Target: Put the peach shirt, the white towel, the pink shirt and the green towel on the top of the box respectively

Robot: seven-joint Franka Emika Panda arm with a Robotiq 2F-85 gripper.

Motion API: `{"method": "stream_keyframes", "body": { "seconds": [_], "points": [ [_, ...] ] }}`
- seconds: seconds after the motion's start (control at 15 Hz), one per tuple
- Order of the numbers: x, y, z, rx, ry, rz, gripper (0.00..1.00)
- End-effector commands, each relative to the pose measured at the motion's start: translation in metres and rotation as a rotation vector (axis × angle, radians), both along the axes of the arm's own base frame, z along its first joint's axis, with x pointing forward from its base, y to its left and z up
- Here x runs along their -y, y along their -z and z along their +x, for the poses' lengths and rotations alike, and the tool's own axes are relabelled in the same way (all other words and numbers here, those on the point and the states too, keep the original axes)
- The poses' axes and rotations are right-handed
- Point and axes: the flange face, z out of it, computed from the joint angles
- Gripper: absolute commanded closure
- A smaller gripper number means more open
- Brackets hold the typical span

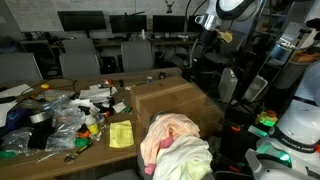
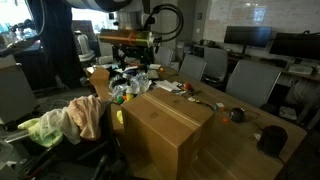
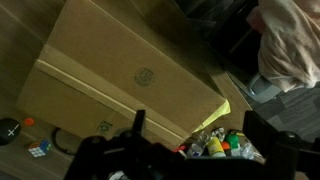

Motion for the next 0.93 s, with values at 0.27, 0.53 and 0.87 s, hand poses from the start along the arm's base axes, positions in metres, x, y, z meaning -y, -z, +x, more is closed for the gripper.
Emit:
{"method": "stream_keyframes", "body": {
  "seconds": [0.27, 0.53, 0.87],
  "points": [
    [-0.060, 0.020, 0.045, -0.072, -0.195, -0.020, 0.00],
    [-0.099, 0.034, 0.058, -0.150, -0.311, 0.001, 0.00],
    [-0.131, 0.054, 0.056, -0.320, -0.559, 0.039, 0.00]
  ]
}}
